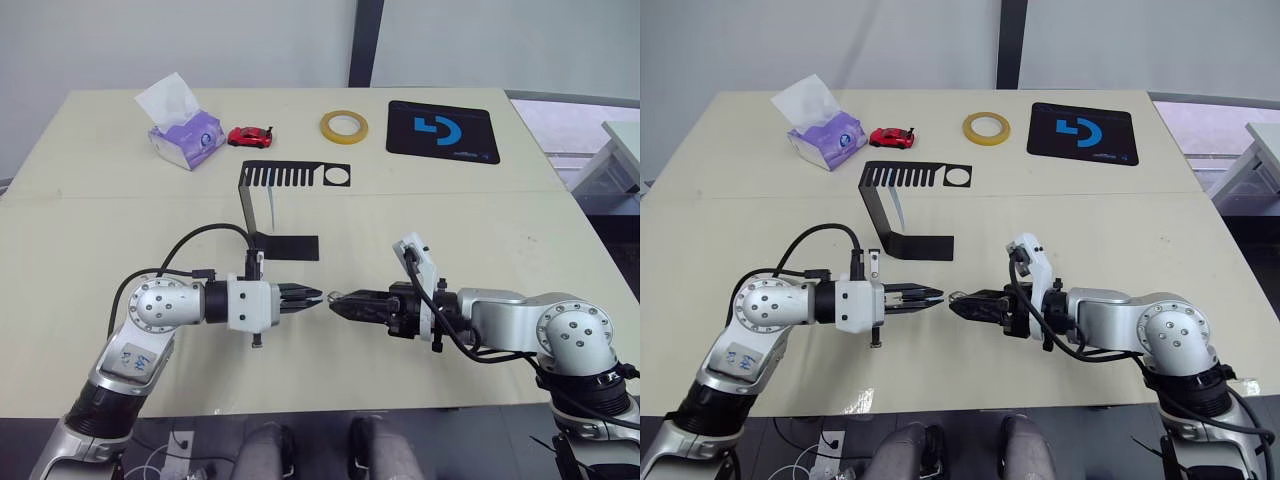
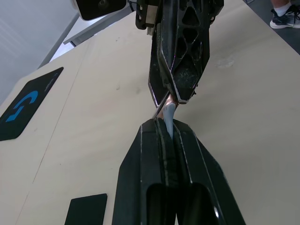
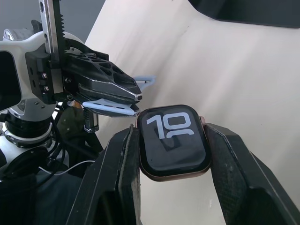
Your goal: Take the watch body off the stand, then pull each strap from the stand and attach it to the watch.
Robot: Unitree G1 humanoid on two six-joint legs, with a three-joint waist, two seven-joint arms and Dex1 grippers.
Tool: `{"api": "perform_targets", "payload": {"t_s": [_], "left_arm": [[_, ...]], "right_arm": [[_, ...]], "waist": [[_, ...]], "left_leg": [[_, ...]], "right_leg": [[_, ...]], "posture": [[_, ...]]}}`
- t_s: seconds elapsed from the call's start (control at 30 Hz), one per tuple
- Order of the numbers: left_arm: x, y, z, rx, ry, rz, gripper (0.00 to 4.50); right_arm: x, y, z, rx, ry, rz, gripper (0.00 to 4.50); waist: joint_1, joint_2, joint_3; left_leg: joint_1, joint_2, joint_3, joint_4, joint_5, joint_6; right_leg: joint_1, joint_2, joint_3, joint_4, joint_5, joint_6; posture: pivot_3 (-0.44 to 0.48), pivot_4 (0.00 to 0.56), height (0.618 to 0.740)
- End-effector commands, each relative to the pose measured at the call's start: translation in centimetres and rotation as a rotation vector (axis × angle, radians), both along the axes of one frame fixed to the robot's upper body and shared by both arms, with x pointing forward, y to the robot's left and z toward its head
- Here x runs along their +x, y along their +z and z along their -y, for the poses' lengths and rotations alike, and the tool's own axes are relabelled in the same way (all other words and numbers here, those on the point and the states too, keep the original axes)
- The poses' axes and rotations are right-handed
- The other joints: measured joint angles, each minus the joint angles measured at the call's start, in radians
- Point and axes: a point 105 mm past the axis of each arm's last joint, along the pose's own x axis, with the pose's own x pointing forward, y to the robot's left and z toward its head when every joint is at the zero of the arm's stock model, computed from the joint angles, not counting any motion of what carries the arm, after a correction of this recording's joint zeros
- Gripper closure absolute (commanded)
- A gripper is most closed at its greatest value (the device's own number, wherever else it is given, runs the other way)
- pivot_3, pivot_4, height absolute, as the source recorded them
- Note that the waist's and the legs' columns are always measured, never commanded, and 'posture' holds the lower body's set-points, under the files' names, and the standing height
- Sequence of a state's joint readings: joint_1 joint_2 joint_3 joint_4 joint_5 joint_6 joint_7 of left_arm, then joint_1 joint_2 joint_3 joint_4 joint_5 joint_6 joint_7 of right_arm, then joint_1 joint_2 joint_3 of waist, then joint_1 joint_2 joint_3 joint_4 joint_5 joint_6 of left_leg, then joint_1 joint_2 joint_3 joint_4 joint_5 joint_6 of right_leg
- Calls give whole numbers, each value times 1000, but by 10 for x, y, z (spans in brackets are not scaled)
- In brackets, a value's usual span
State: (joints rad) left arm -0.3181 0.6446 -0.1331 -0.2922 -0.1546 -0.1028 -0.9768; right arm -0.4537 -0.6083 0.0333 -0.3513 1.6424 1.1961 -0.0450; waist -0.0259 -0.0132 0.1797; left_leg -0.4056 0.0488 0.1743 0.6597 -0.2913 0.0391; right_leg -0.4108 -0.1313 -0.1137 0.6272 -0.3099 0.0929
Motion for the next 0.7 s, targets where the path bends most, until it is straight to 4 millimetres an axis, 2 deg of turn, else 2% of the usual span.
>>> {"api": "perform_targets", "payload": {"t_s": [0.03, 0.7], "left_arm": [[-2, 7, -3, -6, -9, 14, 4500], [1, 2, 3, -19, 1, 0, 4500]], "right_arm": [[-4, 6, 0, 26, 12, 16, 2820], [-5, 7, -3, 32, 10, 17, 2820]], "waist": [[0, 0, 0], [0, 0, 0]], "left_leg": [[0, 0, 0, 0, 0, 0], [0, 0, 0, 0, 0, 0]], "right_leg": [[0, 0, 0, 0, 0, 0], [0, 0, 0, 0, 0, 0]], "posture": [[0, 150, 740], [0, 150, 740]]}}
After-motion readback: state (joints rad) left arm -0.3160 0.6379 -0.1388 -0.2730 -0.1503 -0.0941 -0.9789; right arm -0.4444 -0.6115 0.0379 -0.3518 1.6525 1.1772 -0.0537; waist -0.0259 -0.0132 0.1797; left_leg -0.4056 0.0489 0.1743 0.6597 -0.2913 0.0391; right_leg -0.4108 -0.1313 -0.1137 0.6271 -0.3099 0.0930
